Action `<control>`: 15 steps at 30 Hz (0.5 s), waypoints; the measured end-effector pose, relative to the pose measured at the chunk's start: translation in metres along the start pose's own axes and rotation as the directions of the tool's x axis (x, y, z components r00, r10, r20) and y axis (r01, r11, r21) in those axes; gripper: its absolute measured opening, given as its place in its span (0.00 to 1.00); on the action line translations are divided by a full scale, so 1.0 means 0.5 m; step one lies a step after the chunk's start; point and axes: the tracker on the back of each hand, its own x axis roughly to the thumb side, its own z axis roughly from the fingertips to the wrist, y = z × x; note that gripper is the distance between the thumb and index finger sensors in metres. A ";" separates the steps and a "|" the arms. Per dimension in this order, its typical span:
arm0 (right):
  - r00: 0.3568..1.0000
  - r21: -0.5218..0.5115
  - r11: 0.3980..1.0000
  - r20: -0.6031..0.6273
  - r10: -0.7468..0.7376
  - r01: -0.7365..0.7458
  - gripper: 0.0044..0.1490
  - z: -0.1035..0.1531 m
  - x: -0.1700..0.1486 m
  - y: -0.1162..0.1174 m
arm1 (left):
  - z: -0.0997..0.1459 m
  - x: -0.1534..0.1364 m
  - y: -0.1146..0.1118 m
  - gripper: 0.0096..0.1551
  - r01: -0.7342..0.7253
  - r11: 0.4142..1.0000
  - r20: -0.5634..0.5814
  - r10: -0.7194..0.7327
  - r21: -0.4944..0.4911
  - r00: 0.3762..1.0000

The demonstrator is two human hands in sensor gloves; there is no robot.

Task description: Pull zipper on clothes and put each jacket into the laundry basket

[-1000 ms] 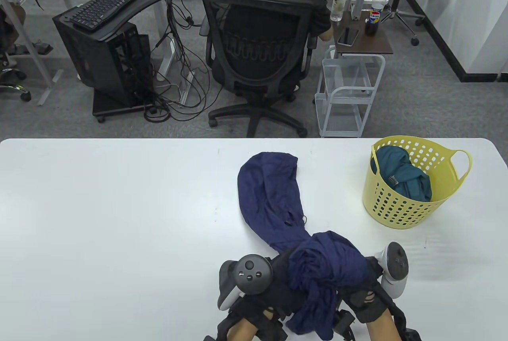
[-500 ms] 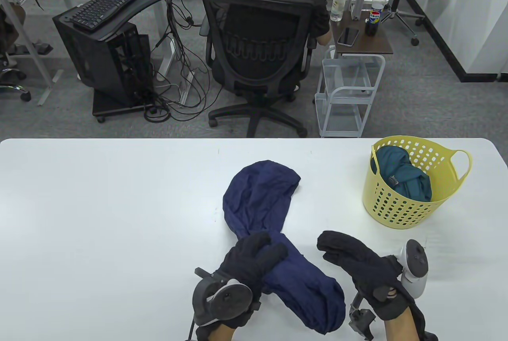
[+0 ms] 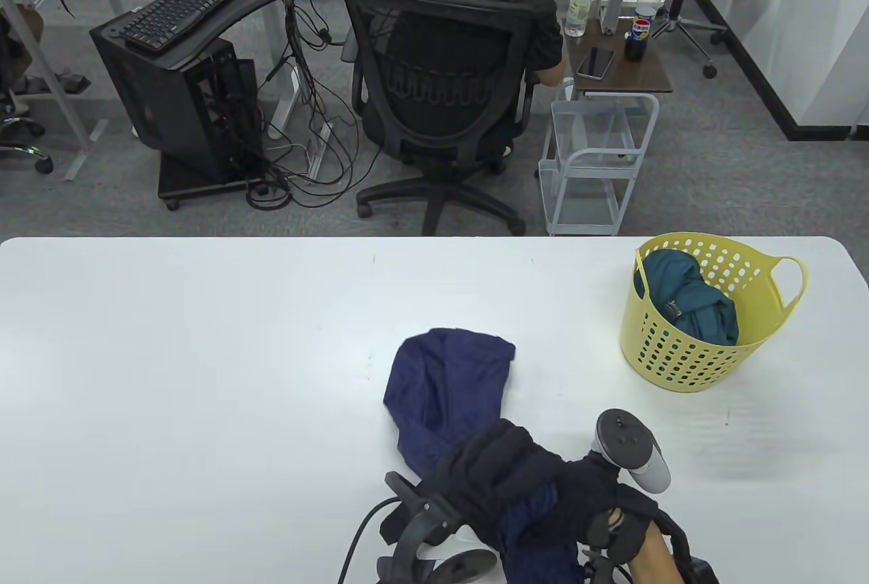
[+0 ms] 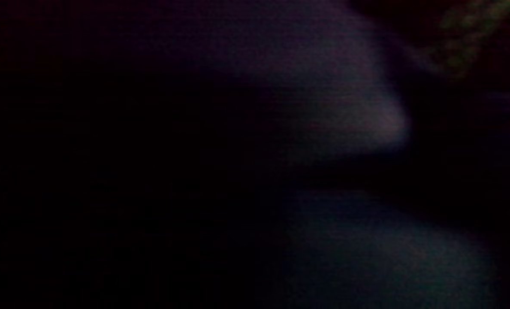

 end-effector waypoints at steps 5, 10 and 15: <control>0.999 -0.057 0.998 0.020 0.030 -0.028 0.64 0.012 0.007 -0.014 | -0.005 -0.035 -0.001 0.62 -0.135 0.983 -0.154 0.116 -0.124 0.981; 0.999 -0.137 0.991 0.045 0.014 -0.008 0.62 0.039 0.005 -0.046 | 0.000 -0.081 -0.011 0.60 -0.353 0.913 -0.236 0.304 -0.207 0.923; 0.963 -0.112 0.977 0.219 -0.156 0.183 0.55 0.069 0.019 -0.075 | 0.023 -0.147 -0.068 0.68 -0.736 0.596 -0.400 0.619 -0.321 0.676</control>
